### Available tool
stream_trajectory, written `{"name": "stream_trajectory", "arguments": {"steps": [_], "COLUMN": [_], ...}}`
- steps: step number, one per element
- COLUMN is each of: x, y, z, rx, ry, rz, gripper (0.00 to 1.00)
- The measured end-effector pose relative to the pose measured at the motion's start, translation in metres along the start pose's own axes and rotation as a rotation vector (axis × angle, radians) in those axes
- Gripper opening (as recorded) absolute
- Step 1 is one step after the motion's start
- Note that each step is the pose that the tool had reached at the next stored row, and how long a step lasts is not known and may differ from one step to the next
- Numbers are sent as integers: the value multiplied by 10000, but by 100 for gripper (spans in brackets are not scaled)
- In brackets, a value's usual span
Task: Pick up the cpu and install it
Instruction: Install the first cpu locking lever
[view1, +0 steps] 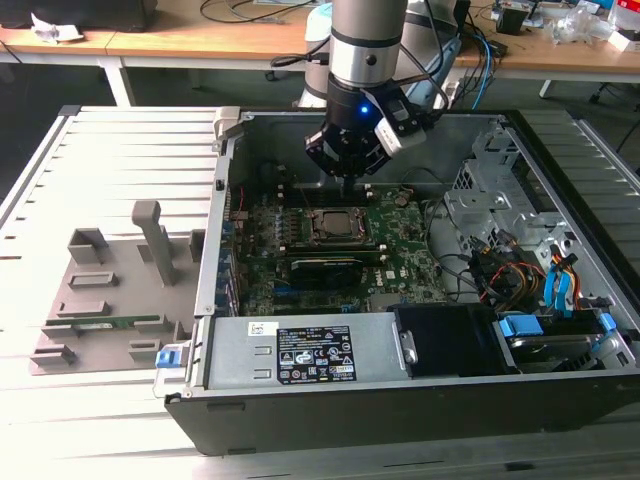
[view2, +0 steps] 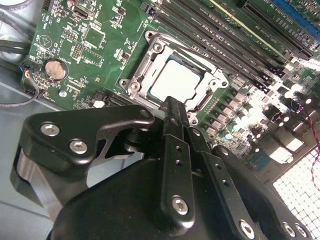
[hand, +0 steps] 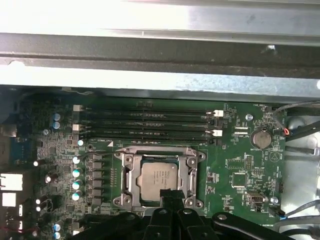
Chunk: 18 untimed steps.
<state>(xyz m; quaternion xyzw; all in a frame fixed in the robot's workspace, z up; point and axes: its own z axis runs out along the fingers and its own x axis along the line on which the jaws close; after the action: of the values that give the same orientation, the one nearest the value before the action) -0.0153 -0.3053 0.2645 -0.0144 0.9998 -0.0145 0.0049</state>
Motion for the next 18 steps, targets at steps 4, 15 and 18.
{"name": "stream_trajectory", "arguments": {"steps": [4,15,18], "x": [45,270,321], "y": [1,8,9], "z": [0,-3,-3], "rx": [-9,-8,-8], "ry": [0,-1,0], "rz": [-3,-2,0], "gripper": [11,11,11]}}
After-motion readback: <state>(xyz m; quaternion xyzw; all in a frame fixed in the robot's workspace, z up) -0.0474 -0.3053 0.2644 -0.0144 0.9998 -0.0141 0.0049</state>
